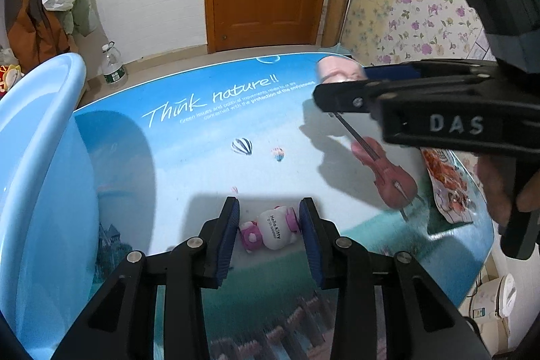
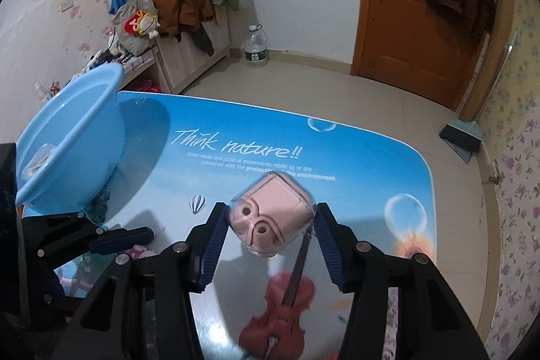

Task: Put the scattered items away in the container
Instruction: 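Close the right gripper on the doll head while the left gripper grasps the pink bottle, then lift and carry the doll head and pink bottle toward the blue basin with both grippers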

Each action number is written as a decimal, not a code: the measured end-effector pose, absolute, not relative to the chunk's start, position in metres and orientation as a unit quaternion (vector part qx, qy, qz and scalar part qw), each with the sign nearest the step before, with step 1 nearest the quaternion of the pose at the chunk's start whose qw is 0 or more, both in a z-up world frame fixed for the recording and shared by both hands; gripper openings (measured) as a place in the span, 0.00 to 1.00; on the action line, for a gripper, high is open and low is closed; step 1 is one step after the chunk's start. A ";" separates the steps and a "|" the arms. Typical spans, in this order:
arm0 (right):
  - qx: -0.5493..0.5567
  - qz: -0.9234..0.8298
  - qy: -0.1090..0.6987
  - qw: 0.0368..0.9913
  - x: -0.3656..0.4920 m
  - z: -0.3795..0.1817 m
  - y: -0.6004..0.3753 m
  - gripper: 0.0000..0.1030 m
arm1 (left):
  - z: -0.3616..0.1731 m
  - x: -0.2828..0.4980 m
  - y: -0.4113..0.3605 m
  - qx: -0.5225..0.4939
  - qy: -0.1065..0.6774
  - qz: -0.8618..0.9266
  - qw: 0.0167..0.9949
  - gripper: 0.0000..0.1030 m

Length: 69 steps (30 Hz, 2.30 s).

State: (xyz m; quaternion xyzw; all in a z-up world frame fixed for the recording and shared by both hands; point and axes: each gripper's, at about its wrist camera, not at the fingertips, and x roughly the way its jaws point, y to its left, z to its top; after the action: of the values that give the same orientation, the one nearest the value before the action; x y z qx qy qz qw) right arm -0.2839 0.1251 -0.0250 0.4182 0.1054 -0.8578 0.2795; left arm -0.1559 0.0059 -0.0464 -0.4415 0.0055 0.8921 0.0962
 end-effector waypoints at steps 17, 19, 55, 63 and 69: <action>0.409 -0.877 0.080 0.239 -0.202 -0.021 0.139 0.52 | -0.043 -0.084 0.004 -0.439 0.025 0.894 0.088 0.34; 0.405 -0.883 0.066 0.227 -0.186 -0.021 0.141 0.52 | -0.043 -0.072 0.003 -0.435 0.031 0.896 0.083 0.34; 0.324 -0.932 0.030 0.156 -0.074 -0.022 0.128 0.52 | -0.021 0.001 -0.035 -0.372 -0.009 0.927 0.044 0.34; 0.322 -0.932 0.040 0.160 -0.067 -0.037 0.126 0.52 | -0.025 0.002 -0.032 -0.373 -0.007 0.927 0.040 0.34; 0.313 -0.936 0.035 0.157 -0.069 -0.042 0.130 0.52 | -0.030 0.000 -0.031 -0.375 -0.006 0.926 0.036 0.34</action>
State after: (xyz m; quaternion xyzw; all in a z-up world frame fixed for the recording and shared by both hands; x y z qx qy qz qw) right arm -0.0688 0.1299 -0.0417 0.3133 0.0346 -0.9359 0.1575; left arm 0.0002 -0.0312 -0.0303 -0.3750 -0.0057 0.9263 0.0360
